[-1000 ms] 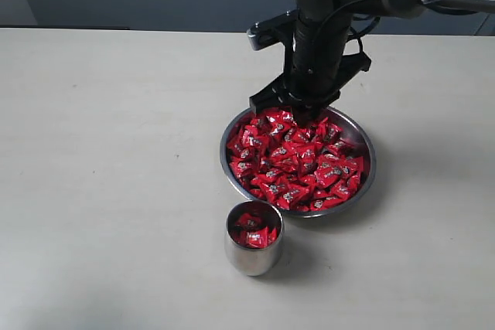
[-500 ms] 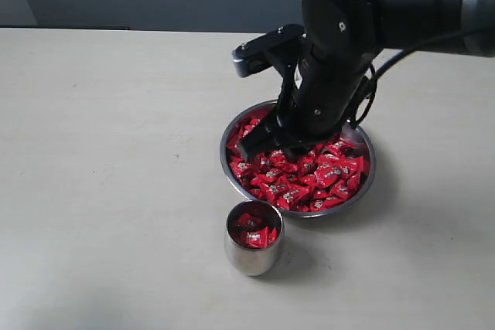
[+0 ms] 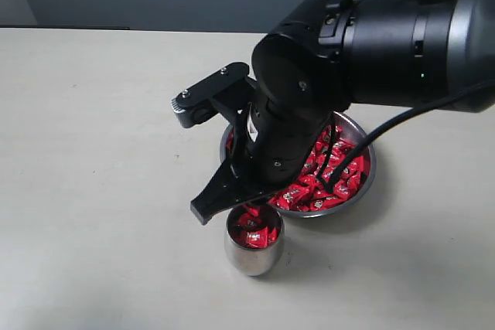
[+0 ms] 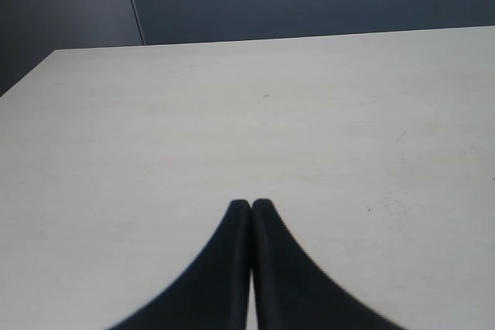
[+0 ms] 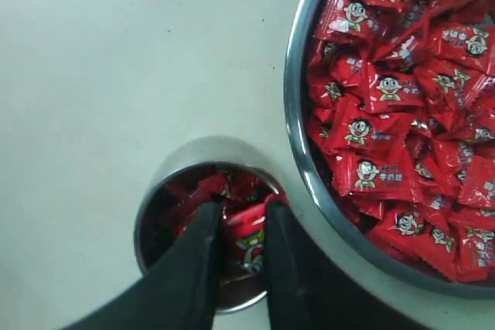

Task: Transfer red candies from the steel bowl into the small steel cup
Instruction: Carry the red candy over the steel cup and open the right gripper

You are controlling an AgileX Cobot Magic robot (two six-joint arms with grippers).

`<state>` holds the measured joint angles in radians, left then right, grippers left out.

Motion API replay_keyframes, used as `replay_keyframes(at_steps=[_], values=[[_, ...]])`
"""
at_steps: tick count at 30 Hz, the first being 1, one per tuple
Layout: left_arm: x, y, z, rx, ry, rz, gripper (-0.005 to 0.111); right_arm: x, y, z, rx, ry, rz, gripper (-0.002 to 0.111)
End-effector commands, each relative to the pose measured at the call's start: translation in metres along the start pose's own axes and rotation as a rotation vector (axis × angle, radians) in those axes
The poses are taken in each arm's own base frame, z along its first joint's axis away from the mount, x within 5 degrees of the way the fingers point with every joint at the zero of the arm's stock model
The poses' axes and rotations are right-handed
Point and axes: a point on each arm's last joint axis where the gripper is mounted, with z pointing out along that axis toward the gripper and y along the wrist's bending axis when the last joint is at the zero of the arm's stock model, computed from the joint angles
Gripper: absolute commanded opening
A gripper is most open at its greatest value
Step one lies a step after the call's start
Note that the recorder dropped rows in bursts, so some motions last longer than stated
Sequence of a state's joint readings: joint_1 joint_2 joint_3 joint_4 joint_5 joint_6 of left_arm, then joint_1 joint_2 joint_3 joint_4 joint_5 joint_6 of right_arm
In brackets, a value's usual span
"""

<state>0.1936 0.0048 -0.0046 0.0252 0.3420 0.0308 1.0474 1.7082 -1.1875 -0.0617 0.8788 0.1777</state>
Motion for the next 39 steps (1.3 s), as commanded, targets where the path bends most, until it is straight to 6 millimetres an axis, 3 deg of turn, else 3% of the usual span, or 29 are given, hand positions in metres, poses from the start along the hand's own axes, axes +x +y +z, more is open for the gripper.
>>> replay_keyframes(at_steps=[1,20,23,27,29,39], values=[[0.001,0.0,0.0,0.005,-0.008,0.002,0.0,0.002,0.001,-0.001,-0.005,0.02,0.002,-0.001],[0.001,0.0,0.0,0.005,-0.008,0.002,0.0,0.009,0.003,0.011,-0.024,0.044,-0.035,-0.001],[0.001,0.0,0.0,0.005,-0.008,0.002,0.0,0.008,0.003,0.011,-0.029,0.036,-0.035,0.006],[0.001,0.0,0.0,0.005,-0.008,0.002,0.0,0.007,0.004,0.011,-0.036,0.03,-0.043,0.028],[0.001,0.0,0.0,0.005,-0.008,0.002,0.0,0.007,0.004,0.011,-0.036,0.03,-0.043,0.033],[0.001,0.0,0.0,0.005,-0.008,0.002,0.0,0.007,0.004,0.011,-0.032,0.025,-0.047,0.032]])
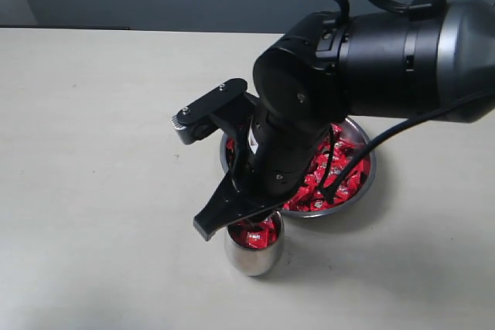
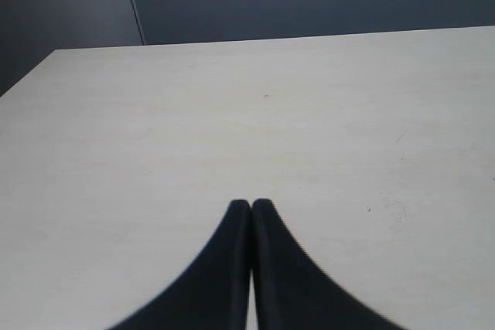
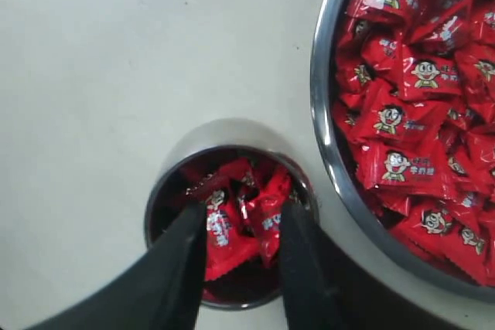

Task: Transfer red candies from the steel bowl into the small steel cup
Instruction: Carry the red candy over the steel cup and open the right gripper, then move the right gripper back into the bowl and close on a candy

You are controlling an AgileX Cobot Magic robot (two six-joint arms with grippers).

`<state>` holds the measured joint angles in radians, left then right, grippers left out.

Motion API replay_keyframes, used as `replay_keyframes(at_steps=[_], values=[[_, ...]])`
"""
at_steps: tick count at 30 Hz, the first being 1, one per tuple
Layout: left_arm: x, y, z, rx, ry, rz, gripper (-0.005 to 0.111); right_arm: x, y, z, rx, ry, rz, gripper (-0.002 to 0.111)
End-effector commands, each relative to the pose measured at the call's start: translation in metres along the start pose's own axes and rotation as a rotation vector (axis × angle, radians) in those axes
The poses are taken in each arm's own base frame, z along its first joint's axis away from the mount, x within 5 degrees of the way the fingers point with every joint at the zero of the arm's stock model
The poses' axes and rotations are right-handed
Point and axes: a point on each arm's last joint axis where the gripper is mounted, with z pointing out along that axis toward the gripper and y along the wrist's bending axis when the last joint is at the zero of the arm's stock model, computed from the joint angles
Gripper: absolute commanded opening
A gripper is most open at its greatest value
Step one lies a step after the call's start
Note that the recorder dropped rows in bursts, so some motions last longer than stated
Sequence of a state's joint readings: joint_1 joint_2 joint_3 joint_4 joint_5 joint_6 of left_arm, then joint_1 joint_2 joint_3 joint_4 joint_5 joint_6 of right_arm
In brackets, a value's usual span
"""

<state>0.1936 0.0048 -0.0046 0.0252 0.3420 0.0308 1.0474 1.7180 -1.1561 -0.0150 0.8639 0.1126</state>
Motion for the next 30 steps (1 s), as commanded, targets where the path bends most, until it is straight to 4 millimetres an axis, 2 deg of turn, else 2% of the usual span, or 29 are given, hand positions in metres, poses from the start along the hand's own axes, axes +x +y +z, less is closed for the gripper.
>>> replay_keyframes(at_steps=[1,4,9,13,15,18,22,26,30], values=[[0.001,0.0,0.0,0.005,-0.008,0.002,0.0,0.0,0.001,0.001,0.001,-0.006,-0.011,0.032],[0.001,0.0,0.0,0.005,-0.008,0.002,0.0,0.0,-0.002,-0.004,0.022,-0.023,-0.027,0.032],[0.001,0.0,0.0,0.005,-0.008,0.002,0.0,-0.007,-0.016,-0.022,0.171,-0.093,-0.036,0.032],[0.001,0.0,0.0,0.005,-0.008,0.002,0.0,-0.012,-0.039,-0.033,0.401,-0.156,0.016,0.032],[0.001,0.0,0.0,0.005,-0.008,0.002,0.0,-0.013,-0.053,-0.035,0.459,-0.173,0.074,0.032],[0.001,0.0,0.0,0.005,-0.008,0.002,0.0,-0.014,-0.077,-0.036,0.452,-0.184,0.166,0.032],[0.001,0.0,0.0,0.005,-0.008,0.002,0.0,-0.012,-0.105,-0.034,0.361,-0.21,0.333,0.032],[0.001,0.0,0.0,0.005,-0.008,0.002,0.0,-0.011,-0.115,-0.028,0.262,-0.201,0.366,0.032],[0.001,0.0,0.0,0.005,-0.008,0.002,0.0,-0.012,-0.112,-0.008,0.205,-0.137,0.343,0.032]])
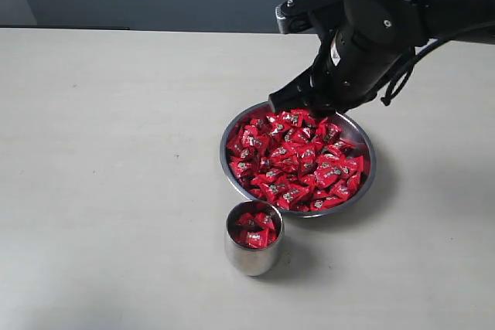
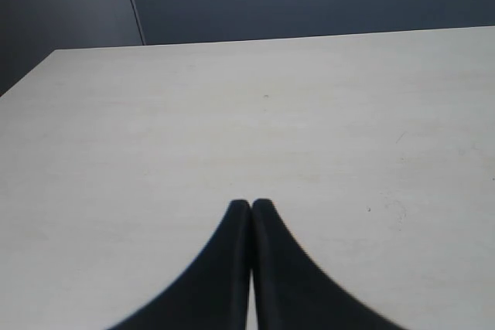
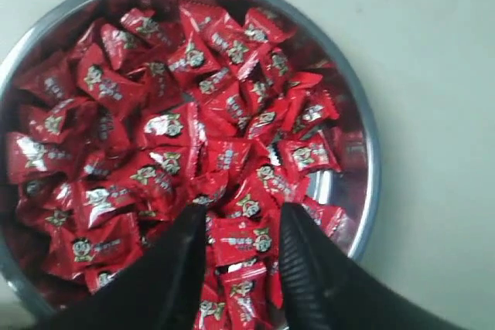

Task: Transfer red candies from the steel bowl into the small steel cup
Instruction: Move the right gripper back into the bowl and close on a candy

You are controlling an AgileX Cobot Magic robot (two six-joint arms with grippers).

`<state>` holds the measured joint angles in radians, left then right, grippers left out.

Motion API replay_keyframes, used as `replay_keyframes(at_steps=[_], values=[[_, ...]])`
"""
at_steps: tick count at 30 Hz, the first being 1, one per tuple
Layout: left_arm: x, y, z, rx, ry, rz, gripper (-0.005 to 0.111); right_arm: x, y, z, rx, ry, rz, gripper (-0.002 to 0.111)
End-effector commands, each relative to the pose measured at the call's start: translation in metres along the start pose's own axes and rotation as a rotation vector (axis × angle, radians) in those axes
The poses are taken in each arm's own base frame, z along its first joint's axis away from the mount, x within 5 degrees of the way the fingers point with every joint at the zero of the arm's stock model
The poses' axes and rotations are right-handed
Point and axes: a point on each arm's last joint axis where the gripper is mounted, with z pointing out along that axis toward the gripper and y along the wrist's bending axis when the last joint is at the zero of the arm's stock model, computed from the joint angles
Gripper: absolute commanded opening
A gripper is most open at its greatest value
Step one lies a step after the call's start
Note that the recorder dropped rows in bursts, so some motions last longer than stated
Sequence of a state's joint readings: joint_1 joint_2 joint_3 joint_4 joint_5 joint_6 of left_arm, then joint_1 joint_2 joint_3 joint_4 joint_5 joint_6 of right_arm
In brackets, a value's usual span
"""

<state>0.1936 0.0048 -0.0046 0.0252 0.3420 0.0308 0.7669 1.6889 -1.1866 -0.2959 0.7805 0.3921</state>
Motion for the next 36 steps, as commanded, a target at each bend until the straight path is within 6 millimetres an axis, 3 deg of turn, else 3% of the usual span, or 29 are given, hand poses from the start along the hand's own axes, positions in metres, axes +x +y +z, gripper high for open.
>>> replay_keyframes(at_steps=[1,7,11,15,24,29,36], values=[[0.001,0.0,0.0,0.005,-0.008,0.002,0.0,0.001,0.007,0.02,-0.056,0.055,-0.023,0.032],[0.001,0.0,0.0,0.005,-0.008,0.002,0.0,0.007,0.014,0.056,-0.052,0.127,-0.061,0.032],[0.001,0.0,0.0,0.005,-0.008,0.002,0.0,0.008,0.017,0.069,-0.059,0.129,-0.063,0.032],[0.001,0.0,0.0,0.005,-0.008,0.002,0.0,0.0,0.018,0.068,-0.068,0.095,-0.058,0.032],[0.001,0.0,0.0,0.005,-0.008,0.002,0.0,-0.043,0.023,0.05,-0.098,-0.049,-0.058,0.032],[0.001,0.0,0.0,0.005,-0.008,0.002,0.0,-0.056,0.03,0.061,-0.123,-0.051,-0.101,0.032],[0.001,0.0,0.0,0.005,-0.008,0.002,0.0,-0.06,0.038,0.089,-0.133,0.027,-0.143,0.032]])
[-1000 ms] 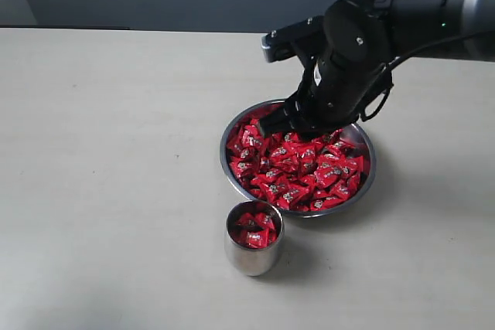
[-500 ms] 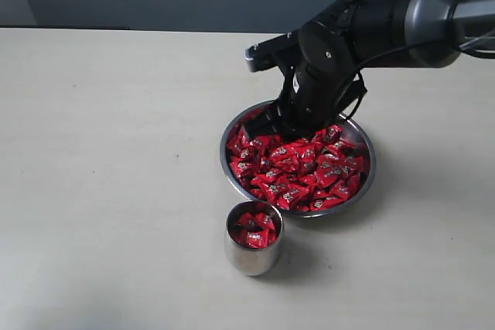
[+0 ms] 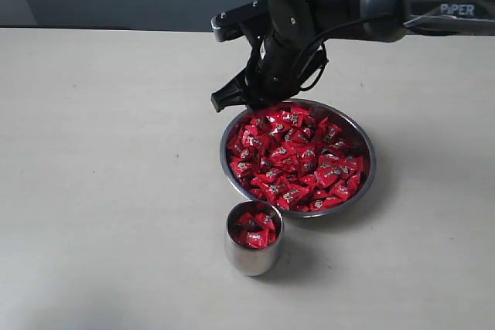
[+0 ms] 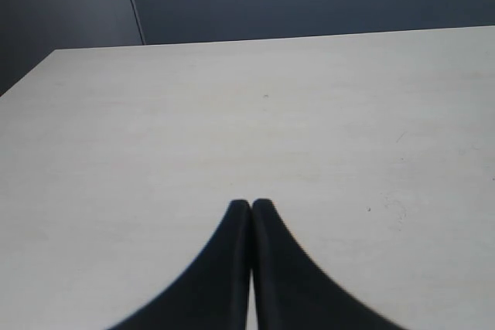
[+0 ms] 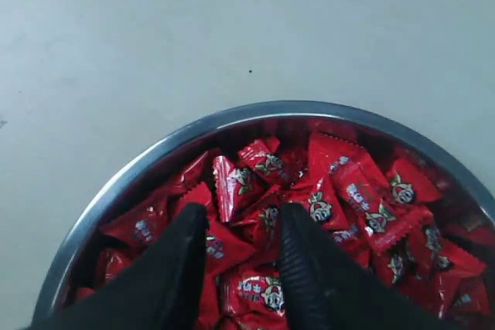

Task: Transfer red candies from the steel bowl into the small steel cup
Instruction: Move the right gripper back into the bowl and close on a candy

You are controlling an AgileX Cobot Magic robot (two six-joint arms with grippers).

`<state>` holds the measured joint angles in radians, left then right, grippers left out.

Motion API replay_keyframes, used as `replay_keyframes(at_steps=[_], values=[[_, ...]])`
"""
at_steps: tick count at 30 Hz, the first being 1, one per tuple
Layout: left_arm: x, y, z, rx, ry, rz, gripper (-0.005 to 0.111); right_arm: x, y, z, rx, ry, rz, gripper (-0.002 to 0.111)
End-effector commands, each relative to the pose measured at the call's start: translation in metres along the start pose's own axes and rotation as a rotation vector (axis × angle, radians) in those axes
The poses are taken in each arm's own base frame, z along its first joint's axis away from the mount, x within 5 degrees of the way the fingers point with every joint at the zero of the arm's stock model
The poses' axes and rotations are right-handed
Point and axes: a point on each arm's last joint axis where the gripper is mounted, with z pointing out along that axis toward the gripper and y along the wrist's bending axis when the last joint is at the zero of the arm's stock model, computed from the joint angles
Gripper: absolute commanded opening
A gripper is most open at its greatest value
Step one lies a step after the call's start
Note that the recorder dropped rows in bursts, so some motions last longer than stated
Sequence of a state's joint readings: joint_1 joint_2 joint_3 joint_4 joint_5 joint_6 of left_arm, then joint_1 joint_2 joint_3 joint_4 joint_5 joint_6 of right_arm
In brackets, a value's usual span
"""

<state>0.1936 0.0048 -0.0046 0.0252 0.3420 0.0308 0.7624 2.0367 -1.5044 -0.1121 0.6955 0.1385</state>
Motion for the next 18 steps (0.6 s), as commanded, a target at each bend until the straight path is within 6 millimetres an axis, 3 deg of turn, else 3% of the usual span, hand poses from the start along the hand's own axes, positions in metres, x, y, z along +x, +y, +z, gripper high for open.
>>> replay_keyframes(at_steps=[1,9,18], values=[[0.001,0.0,0.0,0.005,-0.008,0.002,0.0,0.0,-0.001,0.017,-0.001,0.066,-0.018,0.032],[0.001,0.0,0.0,0.005,-0.008,0.002,0.0,0.005,0.008,0.036,-0.09,0.11,-0.033,0.032],[0.001,0.0,0.0,0.005,-0.008,0.002,0.0,0.005,0.007,0.041,-0.074,0.097,-0.053,0.032]])
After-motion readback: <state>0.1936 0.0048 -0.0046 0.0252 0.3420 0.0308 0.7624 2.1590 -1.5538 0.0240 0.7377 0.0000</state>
